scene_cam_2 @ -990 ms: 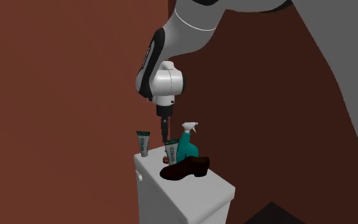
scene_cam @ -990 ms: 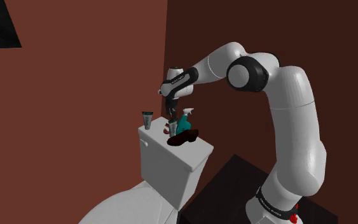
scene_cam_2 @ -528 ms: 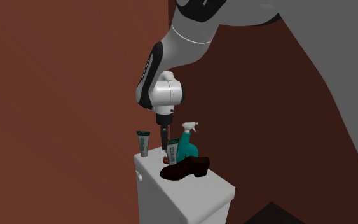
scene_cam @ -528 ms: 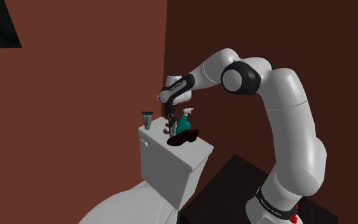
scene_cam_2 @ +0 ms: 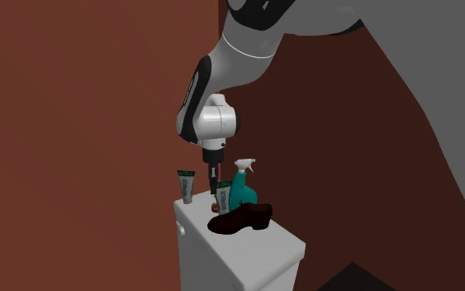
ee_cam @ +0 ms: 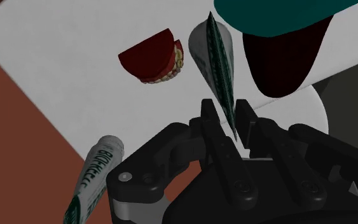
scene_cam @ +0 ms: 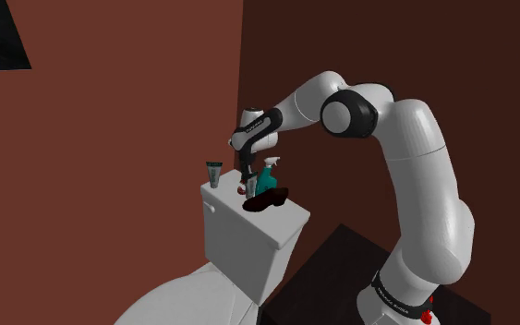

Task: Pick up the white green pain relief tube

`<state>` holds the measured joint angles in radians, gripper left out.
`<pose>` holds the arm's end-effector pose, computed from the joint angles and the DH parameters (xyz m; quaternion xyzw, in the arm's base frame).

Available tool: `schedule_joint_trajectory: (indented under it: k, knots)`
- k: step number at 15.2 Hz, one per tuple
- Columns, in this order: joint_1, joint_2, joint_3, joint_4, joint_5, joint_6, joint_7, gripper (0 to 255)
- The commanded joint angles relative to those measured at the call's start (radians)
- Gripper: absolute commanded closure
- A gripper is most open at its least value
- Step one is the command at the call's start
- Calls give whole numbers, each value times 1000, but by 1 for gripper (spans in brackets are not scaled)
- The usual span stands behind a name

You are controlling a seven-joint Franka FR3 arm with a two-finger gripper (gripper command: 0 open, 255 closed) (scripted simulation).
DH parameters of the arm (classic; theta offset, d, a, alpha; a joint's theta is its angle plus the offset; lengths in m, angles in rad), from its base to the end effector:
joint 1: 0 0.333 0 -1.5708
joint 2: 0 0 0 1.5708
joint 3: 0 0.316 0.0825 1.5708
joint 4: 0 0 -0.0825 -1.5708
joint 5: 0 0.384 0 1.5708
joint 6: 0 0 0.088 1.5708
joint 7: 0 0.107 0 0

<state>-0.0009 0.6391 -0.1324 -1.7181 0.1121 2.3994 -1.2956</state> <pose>0.6726 -0.0803 0.2239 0.8498 0.5265 0.0185 0.0164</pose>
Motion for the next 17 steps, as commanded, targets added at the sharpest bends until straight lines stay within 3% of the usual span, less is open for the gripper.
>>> schedule_joint_trajectory:
  k: [1,17]
  knots:
    - [0,0,0,0,0,0,0,255]
    - [9,-108,-14,15,-19,-123,11,255]
